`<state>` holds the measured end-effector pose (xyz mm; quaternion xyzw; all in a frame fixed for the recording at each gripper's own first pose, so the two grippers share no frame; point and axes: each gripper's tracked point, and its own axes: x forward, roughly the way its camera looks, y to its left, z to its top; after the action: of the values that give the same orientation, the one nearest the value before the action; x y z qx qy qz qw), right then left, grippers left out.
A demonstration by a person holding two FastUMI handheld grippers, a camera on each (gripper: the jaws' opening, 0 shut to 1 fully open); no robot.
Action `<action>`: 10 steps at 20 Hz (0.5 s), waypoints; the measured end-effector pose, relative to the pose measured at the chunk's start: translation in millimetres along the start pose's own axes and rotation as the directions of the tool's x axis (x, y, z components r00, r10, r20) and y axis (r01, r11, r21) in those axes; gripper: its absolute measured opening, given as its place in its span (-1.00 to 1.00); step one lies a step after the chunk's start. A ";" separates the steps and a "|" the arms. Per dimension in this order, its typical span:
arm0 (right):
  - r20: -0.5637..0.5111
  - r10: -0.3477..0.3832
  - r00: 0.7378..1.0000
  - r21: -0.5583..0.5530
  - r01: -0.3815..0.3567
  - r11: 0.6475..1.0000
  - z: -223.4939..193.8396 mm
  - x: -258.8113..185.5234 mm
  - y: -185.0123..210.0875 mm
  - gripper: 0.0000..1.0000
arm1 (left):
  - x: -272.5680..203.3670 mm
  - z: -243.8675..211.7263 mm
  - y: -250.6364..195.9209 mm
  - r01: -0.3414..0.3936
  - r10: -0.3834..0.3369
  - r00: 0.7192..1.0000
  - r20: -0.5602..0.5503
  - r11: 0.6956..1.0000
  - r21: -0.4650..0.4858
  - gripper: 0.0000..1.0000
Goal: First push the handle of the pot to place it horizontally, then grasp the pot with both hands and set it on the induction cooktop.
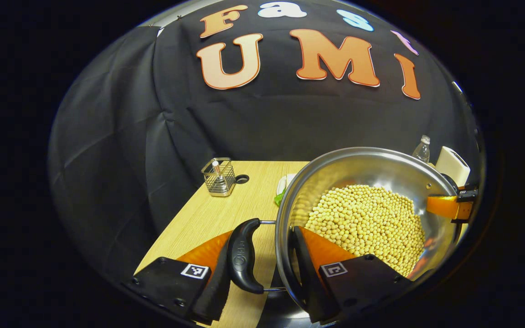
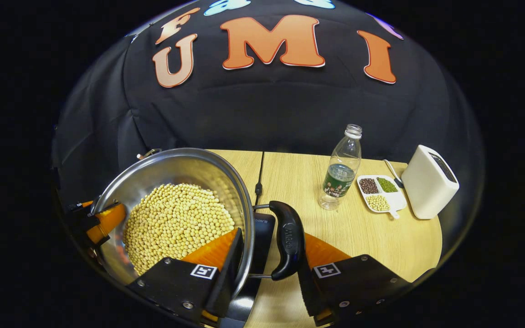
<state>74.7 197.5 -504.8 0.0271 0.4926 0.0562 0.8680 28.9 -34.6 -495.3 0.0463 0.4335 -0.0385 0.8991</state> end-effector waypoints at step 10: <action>-0.047 -0.009 0.999 0.016 0.010 1.000 -17.4 29.2 7.1 0.25 | 2.5 3.7 -0.1 0.010 -0.011 0.999 -0.042 1.000 -0.016 0.45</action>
<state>74.1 208.0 -537.9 0.0303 0.5133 0.0486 0.8563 33.3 -35.2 -494.9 0.0380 0.4530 -0.0389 0.8899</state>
